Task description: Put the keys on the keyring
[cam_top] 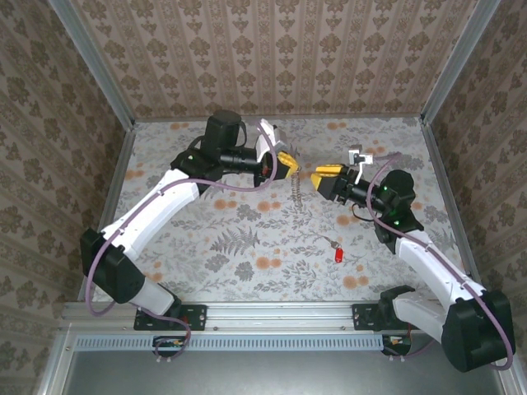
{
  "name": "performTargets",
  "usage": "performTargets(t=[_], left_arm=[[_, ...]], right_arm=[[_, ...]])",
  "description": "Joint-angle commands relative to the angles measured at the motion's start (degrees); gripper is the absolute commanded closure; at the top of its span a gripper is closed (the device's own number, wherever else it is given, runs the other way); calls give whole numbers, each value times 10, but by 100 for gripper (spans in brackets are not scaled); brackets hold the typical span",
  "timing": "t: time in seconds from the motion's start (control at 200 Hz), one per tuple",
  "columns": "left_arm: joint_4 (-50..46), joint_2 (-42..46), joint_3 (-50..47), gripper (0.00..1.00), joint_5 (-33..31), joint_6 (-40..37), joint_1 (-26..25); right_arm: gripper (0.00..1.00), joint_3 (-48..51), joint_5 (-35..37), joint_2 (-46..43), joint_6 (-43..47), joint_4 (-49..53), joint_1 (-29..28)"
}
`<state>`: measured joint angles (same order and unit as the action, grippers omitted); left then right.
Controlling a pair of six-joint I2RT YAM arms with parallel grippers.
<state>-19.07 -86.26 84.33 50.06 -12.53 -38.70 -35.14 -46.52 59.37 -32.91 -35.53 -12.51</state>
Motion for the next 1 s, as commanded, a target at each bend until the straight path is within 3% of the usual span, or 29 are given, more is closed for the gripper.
performTargets(t=[0.0,0.66,0.785,0.995], left_arm=[[-67,-4,27,100,29,-29,1],[-76,-9,30,100,47,-25,0],[-73,-9,31,100,48,-22,-1],[-73,-13,33,100,57,-23,-2]], right_arm=[[50,-23,-59,-8,31,8,2],[60,-81,-74,58,49,10,-54],[68,-84,-74,64,52,11,-59],[92,-84,-73,67,53,7,-62]])
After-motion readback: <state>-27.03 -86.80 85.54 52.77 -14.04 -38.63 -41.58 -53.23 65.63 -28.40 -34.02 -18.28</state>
